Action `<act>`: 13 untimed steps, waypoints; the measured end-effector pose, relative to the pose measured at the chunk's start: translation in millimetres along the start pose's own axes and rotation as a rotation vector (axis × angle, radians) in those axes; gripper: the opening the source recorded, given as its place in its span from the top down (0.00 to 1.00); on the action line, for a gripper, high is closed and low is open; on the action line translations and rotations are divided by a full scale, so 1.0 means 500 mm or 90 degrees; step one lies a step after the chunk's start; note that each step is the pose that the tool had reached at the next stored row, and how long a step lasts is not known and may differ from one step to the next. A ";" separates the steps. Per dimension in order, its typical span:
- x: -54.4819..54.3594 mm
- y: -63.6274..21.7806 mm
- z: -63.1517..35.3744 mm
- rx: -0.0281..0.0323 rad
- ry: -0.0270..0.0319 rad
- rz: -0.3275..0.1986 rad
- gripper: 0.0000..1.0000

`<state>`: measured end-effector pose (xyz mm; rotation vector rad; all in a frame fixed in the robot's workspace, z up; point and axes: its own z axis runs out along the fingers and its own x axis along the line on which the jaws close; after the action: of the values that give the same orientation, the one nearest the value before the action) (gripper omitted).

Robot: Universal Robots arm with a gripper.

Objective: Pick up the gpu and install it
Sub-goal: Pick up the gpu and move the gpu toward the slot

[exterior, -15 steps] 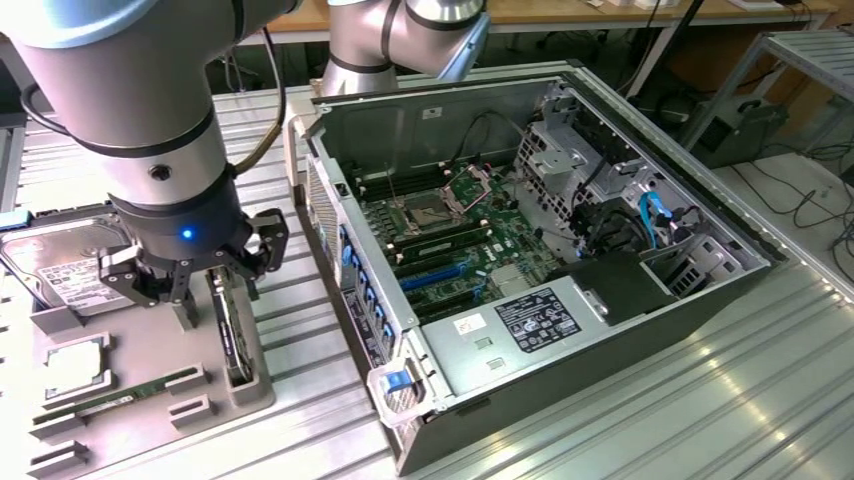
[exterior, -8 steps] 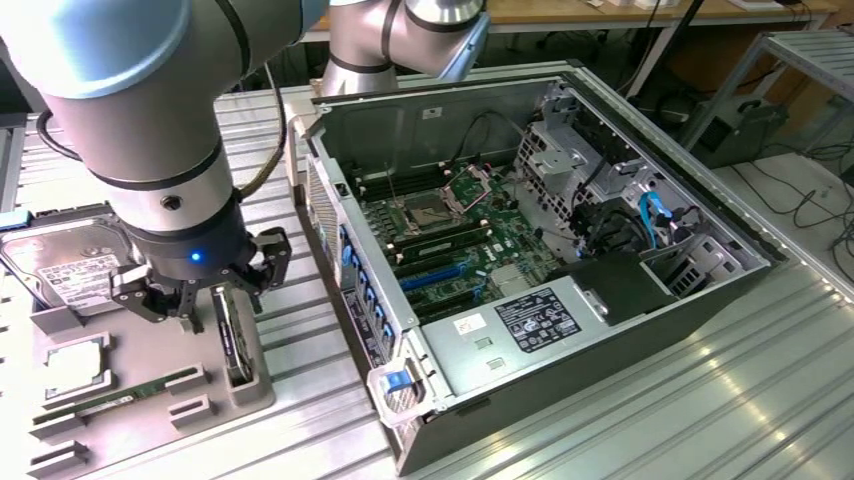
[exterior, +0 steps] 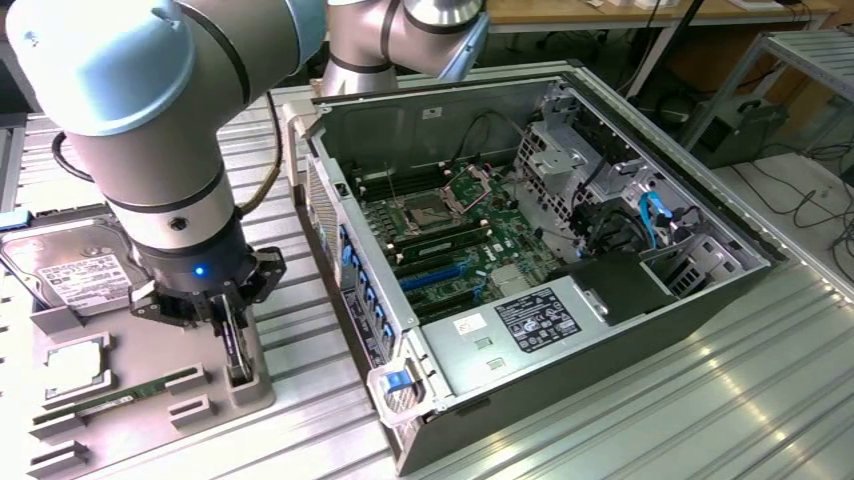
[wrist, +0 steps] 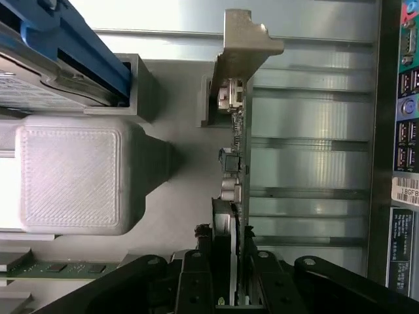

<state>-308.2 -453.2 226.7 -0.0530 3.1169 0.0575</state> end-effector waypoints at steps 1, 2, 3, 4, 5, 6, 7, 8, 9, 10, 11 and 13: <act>0.000 0.001 -0.018 0.0000 0.0000 0.000 0.73; -0.001 0.001 -0.024 0.0000 0.0000 0.000 0.73; -0.001 0.001 -0.024 0.0000 0.0000 0.000 0.73; -0.001 0.001 -0.026 0.0002 0.0002 0.000 0.73; -0.001 0.001 -0.027 0.0000 0.0001 0.000 0.73; -0.001 0.001 -0.028 -0.0001 0.0000 0.000 0.73; -0.001 0.001 -0.029 -0.0001 0.0000 0.000 0.73; -0.001 0.001 -0.030 -0.0001 0.0000 0.000 0.73; -0.001 0.001 -0.031 -0.0001 0.0000 0.000 0.73; -0.001 0.001 -0.031 -0.0002 -0.0001 0.000 0.73; -0.001 0.001 -0.032 -0.0001 -0.0001 0.000 0.73; -0.001 0.001 -0.034 -0.0001 0.0000 0.000 0.73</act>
<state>-308.3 -453.2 243.8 -0.0529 3.1169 0.0577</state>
